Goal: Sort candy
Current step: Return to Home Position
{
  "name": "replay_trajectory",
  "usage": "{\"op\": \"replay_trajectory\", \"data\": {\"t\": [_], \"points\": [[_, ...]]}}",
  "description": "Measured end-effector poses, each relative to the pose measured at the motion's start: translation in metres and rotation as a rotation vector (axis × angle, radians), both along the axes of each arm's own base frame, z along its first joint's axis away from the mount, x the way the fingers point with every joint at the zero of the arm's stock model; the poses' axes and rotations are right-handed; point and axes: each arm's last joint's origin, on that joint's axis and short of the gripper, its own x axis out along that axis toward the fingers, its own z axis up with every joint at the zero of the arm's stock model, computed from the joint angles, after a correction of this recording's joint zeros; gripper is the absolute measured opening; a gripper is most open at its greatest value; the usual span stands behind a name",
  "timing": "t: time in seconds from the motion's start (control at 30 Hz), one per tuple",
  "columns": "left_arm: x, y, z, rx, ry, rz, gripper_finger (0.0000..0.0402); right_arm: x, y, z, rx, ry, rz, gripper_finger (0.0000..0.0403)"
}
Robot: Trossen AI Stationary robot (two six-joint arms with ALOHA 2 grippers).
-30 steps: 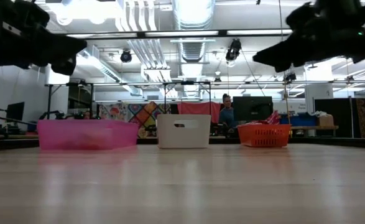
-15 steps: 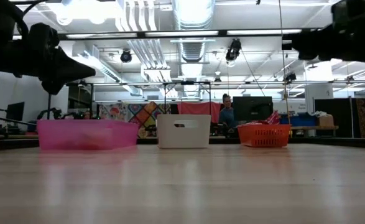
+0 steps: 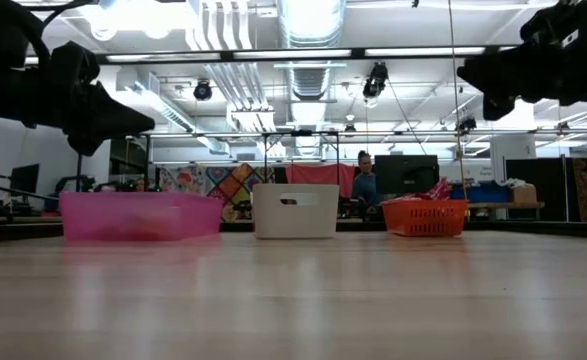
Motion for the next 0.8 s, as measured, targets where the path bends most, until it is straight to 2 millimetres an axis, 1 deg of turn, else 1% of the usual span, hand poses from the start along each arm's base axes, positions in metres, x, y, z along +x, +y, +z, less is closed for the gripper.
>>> {"op": "replay_trajectory", "data": {"t": [0.03, 0.1, 0.2, 0.27, 0.3, 0.37, 0.43, 0.5, 0.57, 0.8], "points": [[0.000, 0.000, 0.000, 0.000, 0.003, 0.000, 0.0000, 0.000, 0.000, -0.001, 0.029, 0.007, 0.009, 0.0090], [0.000, 0.000, -0.001, 0.000, 0.008, -0.001, 0.0000, -0.001, 0.000, -0.002, 0.018, 0.020, 0.001, 0.0092], [0.001, 0.000, -0.001, 0.000, 0.016, -0.001, 0.0000, -0.004, 0.006, -0.011, 0.083, 0.103, 0.030, 0.0093], [0.001, 0.000, -0.002, -0.001, 0.021, -0.002, 0.0000, -0.009, 0.011, -0.016, 0.061, 0.139, 0.014, 0.0091], [0.001, 0.000, -0.002, -0.001, 0.024, -0.002, 0.0000, -0.013, 0.012, -0.014, 0.032, 0.114, -0.017, 0.0089], [0.002, 0.000, -0.003, 0.000, 0.030, -0.002, 0.0000, -0.013, 0.014, -0.013, -0.012, 0.097, -0.070, 0.0086], [0.002, 0.000, -0.003, -0.001, 0.031, -0.003, 0.0000, -0.013, 0.014, -0.015, -0.053, 0.119, -0.084, 0.0083], [0.002, 0.000, -0.003, -0.001, 0.037, -0.002, 0.0000, -0.013, 0.014, -0.016, -0.038, 0.128, -0.083, 0.0079], [0.002, 0.000, -0.003, -0.001, 0.040, -0.003, 0.0000, -0.013, 0.014, -0.015, 0.018, 0.117, -0.083, 0.0077], [0.003, 0.000, -0.004, -0.001, 0.044, -0.003, 0.0000, -0.013, 0.014, -0.016, 0.042, 0.121, -0.070, 0.0084]]}}
